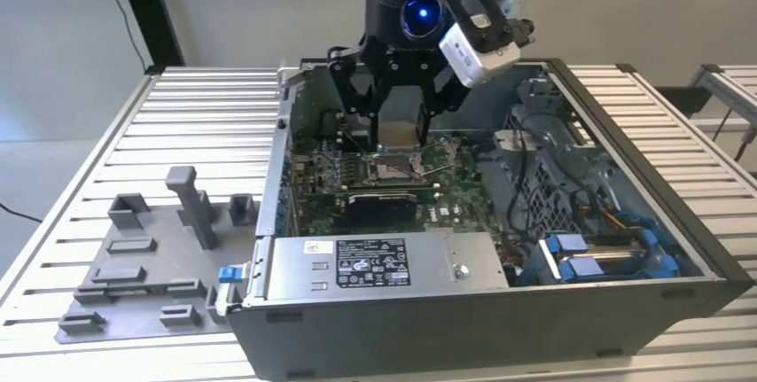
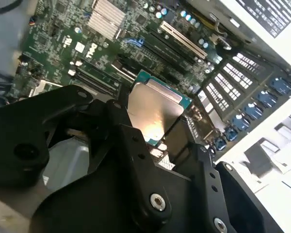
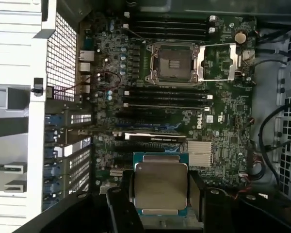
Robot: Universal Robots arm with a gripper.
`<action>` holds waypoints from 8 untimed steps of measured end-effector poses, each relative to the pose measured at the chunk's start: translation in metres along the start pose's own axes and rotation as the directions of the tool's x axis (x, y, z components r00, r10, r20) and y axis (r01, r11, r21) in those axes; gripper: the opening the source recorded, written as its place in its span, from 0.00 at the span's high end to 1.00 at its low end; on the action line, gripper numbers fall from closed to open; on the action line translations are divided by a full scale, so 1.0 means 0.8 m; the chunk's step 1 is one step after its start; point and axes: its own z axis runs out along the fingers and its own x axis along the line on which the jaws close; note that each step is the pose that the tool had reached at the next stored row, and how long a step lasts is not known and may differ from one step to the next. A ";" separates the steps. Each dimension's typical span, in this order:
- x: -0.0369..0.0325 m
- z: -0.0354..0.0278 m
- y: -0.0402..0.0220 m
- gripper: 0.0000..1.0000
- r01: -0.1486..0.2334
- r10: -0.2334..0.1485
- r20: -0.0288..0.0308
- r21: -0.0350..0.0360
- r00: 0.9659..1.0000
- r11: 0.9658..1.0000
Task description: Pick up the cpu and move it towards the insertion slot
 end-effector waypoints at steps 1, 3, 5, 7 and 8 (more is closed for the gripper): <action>-0.0050 0.0000 -0.0001 1.00 0.000 0.000 0.000 0.000 1.000 1.000; -0.0062 0.0000 -0.0002 1.00 0.000 0.000 0.000 0.000 1.000 1.000; -0.0064 0.0000 -0.0002 1.00 0.000 0.000 0.000 0.000 1.000 1.000; -0.0066 -0.0001 -0.0002 1.00 0.000 0.000 0.000 0.000 1.000 1.000; -0.0068 0.0000 0.0003 1.00 0.000 0.000 0.000 0.000 1.000 1.000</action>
